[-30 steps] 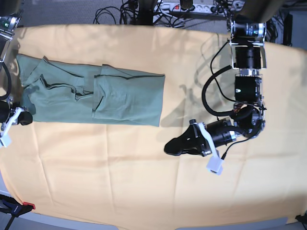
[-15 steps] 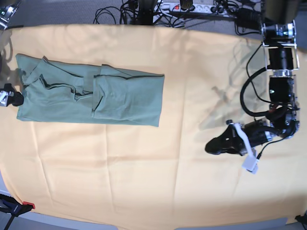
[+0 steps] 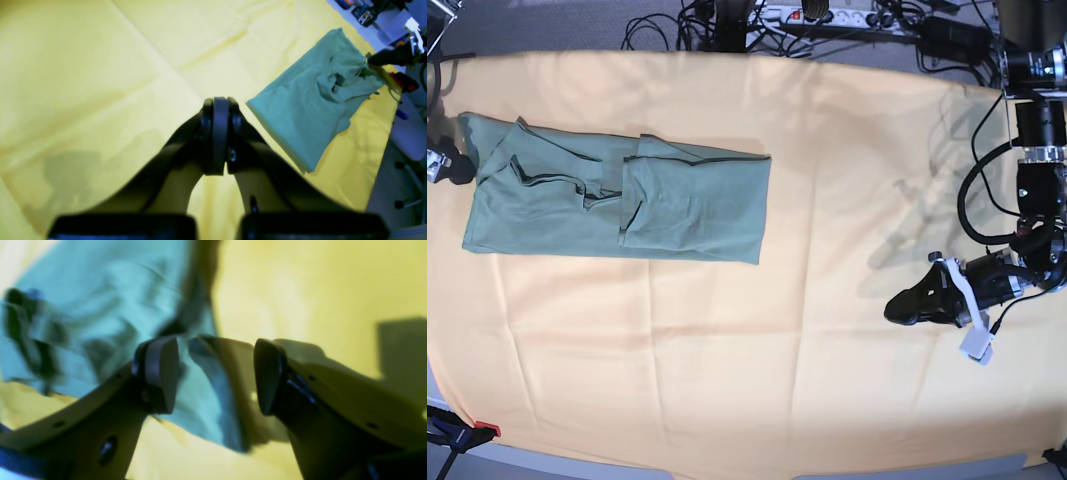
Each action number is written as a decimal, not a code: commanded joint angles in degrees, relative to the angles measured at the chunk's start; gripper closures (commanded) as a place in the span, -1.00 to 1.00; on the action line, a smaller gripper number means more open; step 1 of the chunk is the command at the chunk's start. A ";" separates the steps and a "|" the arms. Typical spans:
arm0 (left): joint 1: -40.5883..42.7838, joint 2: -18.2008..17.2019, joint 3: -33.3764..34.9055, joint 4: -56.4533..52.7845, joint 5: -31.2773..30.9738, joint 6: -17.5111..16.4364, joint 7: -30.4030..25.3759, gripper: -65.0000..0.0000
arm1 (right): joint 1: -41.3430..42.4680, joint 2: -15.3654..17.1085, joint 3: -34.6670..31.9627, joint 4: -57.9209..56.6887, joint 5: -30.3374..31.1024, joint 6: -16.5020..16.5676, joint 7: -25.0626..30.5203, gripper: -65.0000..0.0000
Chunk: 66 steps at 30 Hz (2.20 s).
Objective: Fold the T-shirt properly
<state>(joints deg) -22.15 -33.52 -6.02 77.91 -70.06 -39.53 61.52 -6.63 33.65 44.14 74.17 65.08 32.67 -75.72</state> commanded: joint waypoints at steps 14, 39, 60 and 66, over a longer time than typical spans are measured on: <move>-1.38 -1.27 -0.42 0.94 -1.36 -0.47 -1.09 1.00 | 4.11 0.09 0.59 -10.91 9.07 4.13 0.81 -0.21; -1.38 -1.25 -0.44 0.94 -1.38 -0.47 -1.14 1.00 | 3.34 -0.52 0.46 -11.96 19.92 7.33 -4.28 -0.21; -1.38 -1.27 -0.42 0.94 -0.46 -0.47 -1.14 1.00 | 3.48 1.25 0.52 -11.96 19.92 7.33 -4.28 -0.21; -1.38 -1.25 -0.42 0.94 -0.48 -0.47 -1.14 1.00 | 3.45 -1.64 0.52 -11.96 19.92 7.33 -4.28 -0.21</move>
<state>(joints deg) -22.04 -33.80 -6.02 77.91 -69.17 -39.53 61.52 -3.81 30.24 44.31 61.43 83.35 39.70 -80.42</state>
